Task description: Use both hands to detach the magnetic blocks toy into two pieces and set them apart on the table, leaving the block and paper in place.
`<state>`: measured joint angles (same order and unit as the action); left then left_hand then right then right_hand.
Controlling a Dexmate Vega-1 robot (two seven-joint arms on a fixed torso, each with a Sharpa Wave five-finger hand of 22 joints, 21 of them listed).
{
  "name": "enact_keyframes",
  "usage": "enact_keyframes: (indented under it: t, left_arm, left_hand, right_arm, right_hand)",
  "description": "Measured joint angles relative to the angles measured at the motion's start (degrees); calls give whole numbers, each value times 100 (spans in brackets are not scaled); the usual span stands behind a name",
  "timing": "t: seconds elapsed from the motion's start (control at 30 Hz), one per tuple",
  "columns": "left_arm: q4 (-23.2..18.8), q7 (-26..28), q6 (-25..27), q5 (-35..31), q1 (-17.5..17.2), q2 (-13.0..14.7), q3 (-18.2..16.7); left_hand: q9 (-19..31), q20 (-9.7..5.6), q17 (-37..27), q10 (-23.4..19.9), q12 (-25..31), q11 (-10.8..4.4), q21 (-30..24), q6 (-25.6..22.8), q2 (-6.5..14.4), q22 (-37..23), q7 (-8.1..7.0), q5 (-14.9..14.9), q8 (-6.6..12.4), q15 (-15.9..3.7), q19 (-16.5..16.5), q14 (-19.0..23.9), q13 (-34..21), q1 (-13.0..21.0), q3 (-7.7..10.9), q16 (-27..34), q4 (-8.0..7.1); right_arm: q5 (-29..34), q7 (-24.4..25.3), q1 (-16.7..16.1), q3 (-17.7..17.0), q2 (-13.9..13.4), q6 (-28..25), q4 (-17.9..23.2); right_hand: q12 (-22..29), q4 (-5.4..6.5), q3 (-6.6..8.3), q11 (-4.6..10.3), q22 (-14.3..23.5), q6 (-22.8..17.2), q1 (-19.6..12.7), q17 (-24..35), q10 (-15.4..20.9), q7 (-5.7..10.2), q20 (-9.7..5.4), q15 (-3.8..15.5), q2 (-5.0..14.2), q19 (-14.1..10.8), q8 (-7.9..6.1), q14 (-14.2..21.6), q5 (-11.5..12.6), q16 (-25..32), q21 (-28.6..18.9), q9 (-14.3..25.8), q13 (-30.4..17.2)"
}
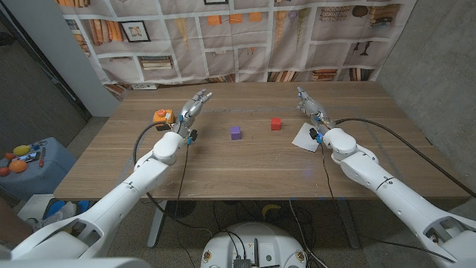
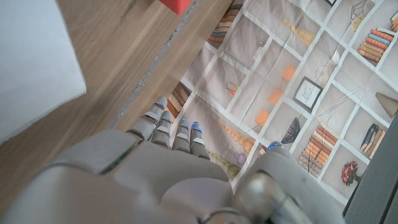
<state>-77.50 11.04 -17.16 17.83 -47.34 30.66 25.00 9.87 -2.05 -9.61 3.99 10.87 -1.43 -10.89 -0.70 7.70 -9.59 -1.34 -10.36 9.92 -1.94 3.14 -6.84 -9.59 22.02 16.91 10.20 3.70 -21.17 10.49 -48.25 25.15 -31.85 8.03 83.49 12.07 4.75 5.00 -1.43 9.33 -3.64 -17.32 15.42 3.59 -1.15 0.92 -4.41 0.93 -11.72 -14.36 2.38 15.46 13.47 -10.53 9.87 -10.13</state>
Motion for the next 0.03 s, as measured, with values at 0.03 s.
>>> enact_keyframes:
  t: [0.03]
  left_arm:
    - [15,36,-72,31,-5,-12,-4]
  left_hand:
    - [0,0,0,0,0,0,0,0,0,0,0,0,0,0,0,0,0,0,0,0,0]
  right_arm:
    - [-16,10,-13,-9,9,18,0]
  right_hand:
    - [-21,0,0,0,0,8,29,0,0,-8,1,0,29,-1,23,0,0,0,15,0,0]
